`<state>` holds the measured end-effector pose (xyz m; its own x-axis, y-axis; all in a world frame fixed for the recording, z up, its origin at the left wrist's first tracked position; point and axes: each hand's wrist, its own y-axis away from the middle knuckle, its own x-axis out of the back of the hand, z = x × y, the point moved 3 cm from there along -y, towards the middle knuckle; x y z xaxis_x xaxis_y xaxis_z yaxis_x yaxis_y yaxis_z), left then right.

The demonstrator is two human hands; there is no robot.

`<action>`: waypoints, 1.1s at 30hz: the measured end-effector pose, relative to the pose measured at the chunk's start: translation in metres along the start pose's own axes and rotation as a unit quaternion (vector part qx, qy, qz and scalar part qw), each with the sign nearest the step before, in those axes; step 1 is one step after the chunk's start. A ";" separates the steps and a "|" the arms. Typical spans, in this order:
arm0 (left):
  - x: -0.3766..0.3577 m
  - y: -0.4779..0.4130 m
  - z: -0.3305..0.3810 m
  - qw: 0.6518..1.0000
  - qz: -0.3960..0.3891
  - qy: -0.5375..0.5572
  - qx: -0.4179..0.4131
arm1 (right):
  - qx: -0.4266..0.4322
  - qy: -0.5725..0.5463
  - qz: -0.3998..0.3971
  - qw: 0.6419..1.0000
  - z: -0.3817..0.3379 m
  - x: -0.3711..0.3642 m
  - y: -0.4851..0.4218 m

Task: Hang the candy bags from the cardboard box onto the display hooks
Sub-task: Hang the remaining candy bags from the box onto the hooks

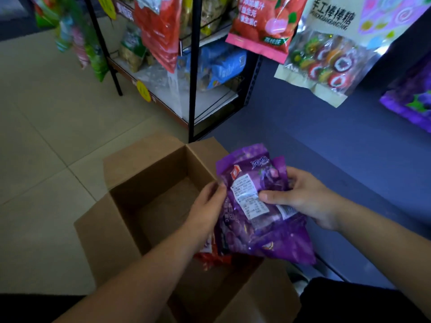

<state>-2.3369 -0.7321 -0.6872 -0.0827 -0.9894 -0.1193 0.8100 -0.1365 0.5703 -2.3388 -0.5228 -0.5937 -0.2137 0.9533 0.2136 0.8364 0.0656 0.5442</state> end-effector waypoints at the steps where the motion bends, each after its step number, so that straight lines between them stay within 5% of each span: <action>1: 0.004 0.002 0.009 1.000 -0.009 0.012 0.022 | 0.005 -0.010 -0.010 1.000 -0.008 -0.004 0.002; 4: 0.027 0.015 0.039 0.998 -0.013 -0.005 0.064 | 0.017 -0.033 -0.020 0.999 -0.025 -0.013 0.009; 11: 0.058 0.063 0.115 0.979 -0.054 -0.196 -0.005 | 0.044 -0.059 -0.053 0.996 -0.052 -0.049 0.019; 21: 0.071 0.065 0.115 0.994 -0.029 -0.104 -0.025 | -0.011 -0.044 -0.060 0.997 -0.055 -0.062 0.023; 33: 0.072 0.053 0.122 0.989 0.005 -0.132 -0.074 | 0.001 -0.099 0.070 0.993 -0.031 -0.023 0.000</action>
<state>-2.3708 -0.8163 -0.5660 -0.2075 -0.9718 0.1119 0.8855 -0.1380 0.4436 -2.3496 -0.5537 -0.5738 0.0078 0.9924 0.1231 0.8521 -0.0710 0.5185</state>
